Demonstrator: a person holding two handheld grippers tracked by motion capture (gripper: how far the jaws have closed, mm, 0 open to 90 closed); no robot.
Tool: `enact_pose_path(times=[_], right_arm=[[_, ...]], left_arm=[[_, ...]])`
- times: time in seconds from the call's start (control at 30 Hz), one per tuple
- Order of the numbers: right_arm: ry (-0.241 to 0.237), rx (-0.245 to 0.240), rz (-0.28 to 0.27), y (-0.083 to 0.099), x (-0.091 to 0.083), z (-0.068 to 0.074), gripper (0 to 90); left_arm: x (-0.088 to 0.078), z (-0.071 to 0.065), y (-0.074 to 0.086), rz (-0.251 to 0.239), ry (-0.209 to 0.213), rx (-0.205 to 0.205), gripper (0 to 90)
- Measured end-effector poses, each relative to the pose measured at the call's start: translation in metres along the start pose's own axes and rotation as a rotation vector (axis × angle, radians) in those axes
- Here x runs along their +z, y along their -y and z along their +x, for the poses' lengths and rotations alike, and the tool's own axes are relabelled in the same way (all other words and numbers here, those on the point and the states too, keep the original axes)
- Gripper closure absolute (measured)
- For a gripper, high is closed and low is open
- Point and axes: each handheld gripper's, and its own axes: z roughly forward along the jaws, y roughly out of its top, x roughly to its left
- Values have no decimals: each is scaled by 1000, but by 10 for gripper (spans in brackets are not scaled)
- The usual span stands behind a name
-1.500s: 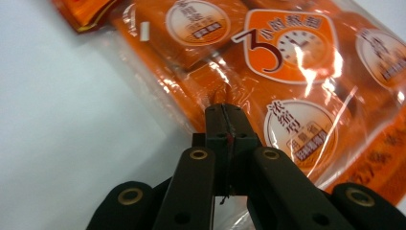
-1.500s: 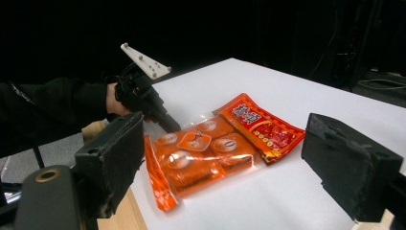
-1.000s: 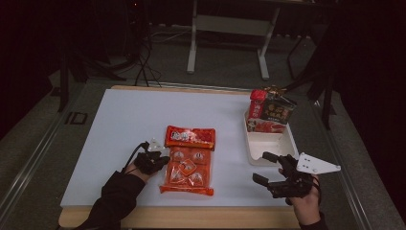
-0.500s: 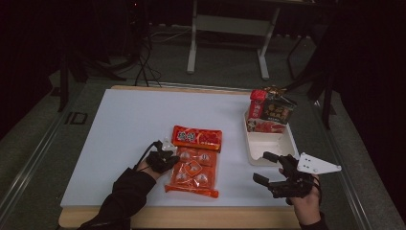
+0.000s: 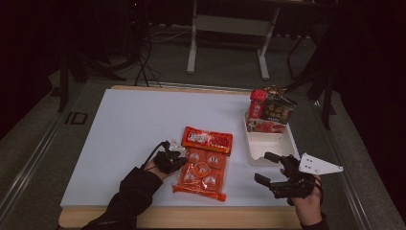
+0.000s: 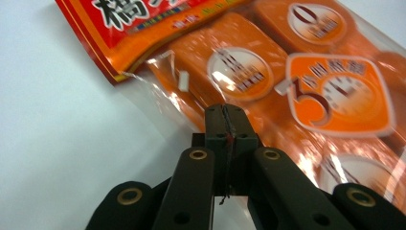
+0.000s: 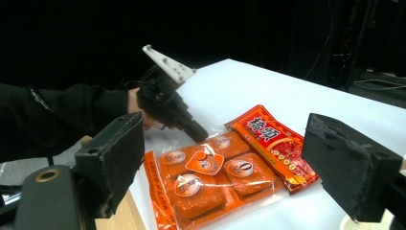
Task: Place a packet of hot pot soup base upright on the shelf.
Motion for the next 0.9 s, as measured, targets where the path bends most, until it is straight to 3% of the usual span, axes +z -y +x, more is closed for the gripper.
enact_pose_path(times=[0.33, 0.53, 0.77, 0.83, 0.9], right_arm=[[4, 1, 6, 0, 1, 0, 149], [2, -1, 10, 0, 2, 1, 149], [1, -3, 14, 1, 4, 0, 149], [1, -2, 14, 1, 4, 0, 149], [0, -2, 14, 1, 4, 0, 149]], left_arm=[[-15, -14, 17, 52, 75, 23, 897], [-14, -20, 17, 52, 65, 13, 899], [-10, -27, 14, 51, 94, 12, 899], [-8, -33, 13, 54, 133, 25, 899], [-6, -41, 10, 56, 135, 53, 898]])
